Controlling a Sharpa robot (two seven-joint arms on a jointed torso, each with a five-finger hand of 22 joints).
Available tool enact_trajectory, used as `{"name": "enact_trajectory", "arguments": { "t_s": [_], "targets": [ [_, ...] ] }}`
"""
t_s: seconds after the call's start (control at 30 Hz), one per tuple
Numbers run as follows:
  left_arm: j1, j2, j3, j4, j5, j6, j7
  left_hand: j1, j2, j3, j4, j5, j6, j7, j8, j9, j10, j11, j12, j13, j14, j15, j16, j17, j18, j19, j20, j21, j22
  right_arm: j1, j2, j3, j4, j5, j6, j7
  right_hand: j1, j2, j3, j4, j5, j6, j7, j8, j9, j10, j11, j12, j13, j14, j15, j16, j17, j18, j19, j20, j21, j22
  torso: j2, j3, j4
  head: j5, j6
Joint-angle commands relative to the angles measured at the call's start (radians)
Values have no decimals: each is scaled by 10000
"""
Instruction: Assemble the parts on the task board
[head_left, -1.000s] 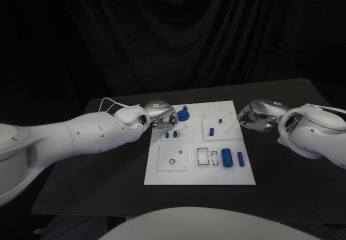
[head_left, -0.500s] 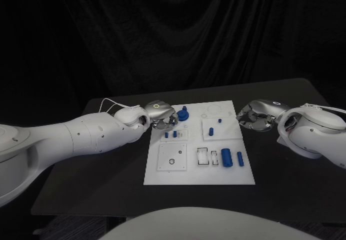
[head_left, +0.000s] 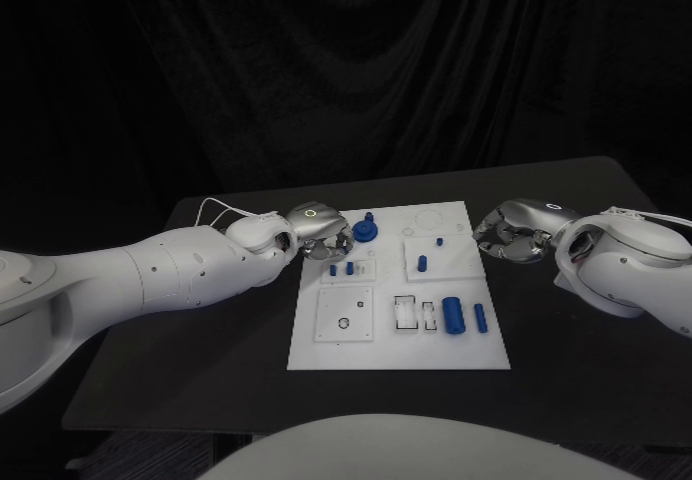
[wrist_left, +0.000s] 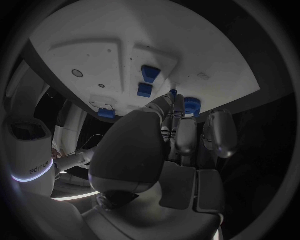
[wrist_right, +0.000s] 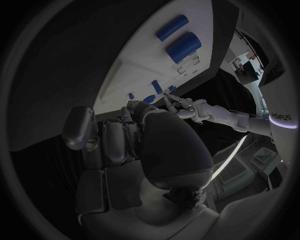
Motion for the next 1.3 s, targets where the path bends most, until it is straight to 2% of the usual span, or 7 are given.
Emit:
{"name": "enact_trajectory", "arguments": {
  "t_s": [0.03, 0.5, 0.77, 0.83, 1.0, 1.2, 1.3],
  "targets": [
    [-24, -14, 0, 15, -1, 182, 2, -99, 41, -49, -1, -58, -46, 23, 21, 12, 21, 0, -69, -18, -49, 12, -44, -29, -59, -83, 19, -62, 1587, -26, 2, 8, 13, -21, 49, -114, 21, -77, 20, -39, 1, 66, 20, -45, -12, -72, -20, -35, 131, 67, 78, -48, -2, 81, -58, -22, -30, 1367, -1, 3, 0, -1, -2],
    [-34, -7, 0, -2, -1, 312, -47, -96, 69, -41, -9, -139, -416, -1, -166, 6, -76, 16, -238, -46, -83, 25, -86, -100, -50, -120, 29, -146, 1575, -37, 14, 8, 11, -21, 93, -132, 24, -77, 24, -43, 1, 65, 20, -46, -12, -80, -20, -41, 121, 64, 78, -58, -14, 84, -63, -22, -46, 1363, 3, 0, 6, 15, -2],
    [-38, -14, 0, -17, -1, 461, -125, -175, -44, 5, 67, -234, -1553, -344, -923, -277, -297, 110, -522, -86, -155, 74, -141, -213, -32, -174, 48, -297, 1553, -39, 11, 8, 11, -21, 124, -144, 41, -77, 46, -70, 2, 69, 19, -49, -13, -85, -20, -44, 117, 58, 78, -70, -28, 87, -70, -22, -68, 1358, 4, 2, 0, 38, -2],
    [-38, -19, 0, -19, -1, 487, -141, -201, -62, 16, 97, -273, -1712, -403, -972, -334, -330, 129, -562, -92, -173, 91, -152, -239, -27, -189, 52, -334, 1546, -39, 12, 8, 10, -21, 128, -145, 41, -77, 46, -70, 2, 69, 19, -49, -13, -85, -20, -44, 117, 58, 78, -70, -28, 87, -70, -22, -68, 1358, 5, 1, -2, 44, -2],
    [-40, -40, 0, -21, -1, 564, -217, -314, -159, 57, 294, -639, -2838, -827, -987, -772, -437, 218, -740, -109, -230, 160, -171, -301, -17, -212, 76, -437, 1535, -41, 10, 8, 9, -21, 130, -146, 41, -77, 46, -70, 2, 69, 19, -49, -13, -85, -20, -44, 117, 58, 78, -70, -28, 87, -70, -22, -68, 1358, 6, 2, -1, 66, -2],
    [-41, -79, 0, -24, -1, 502, -285, -367, -203, 36, 392, -786, -3170, -957, -986, -968, -471, 241, -801, -104, -245, 202, -171, -315, -14, -214, 87, -476, 1532, -41, 7, 8, 5, -21, 121, -138, 41, -77, 46, -70, 2, 69, 19, -49, -13, -85, -20, -44, 117, 58, 78, -70, -28, 87, -70, -22, -68, 1358, 8, 4, 8, 65, -2],
    [-42, -142, -1, -11, -1, 208, -304, -380, -222, 22, 427, -814, -3313, -1013, -986, -1044, -479, 257, -821, -101, -231, 214, -156, -290, -21, -188, 90, -449, 1543, -42, -11, 8, 18, -21, 61, -112, 47, -88, 55, -88, -2, 76, 18, -49, -13, -98, -22, -54, 103, 50, 78, -85, -46, 91, -77, -23, -88, 1353, 4, 1, 9, 74, -2]
  ]
}}
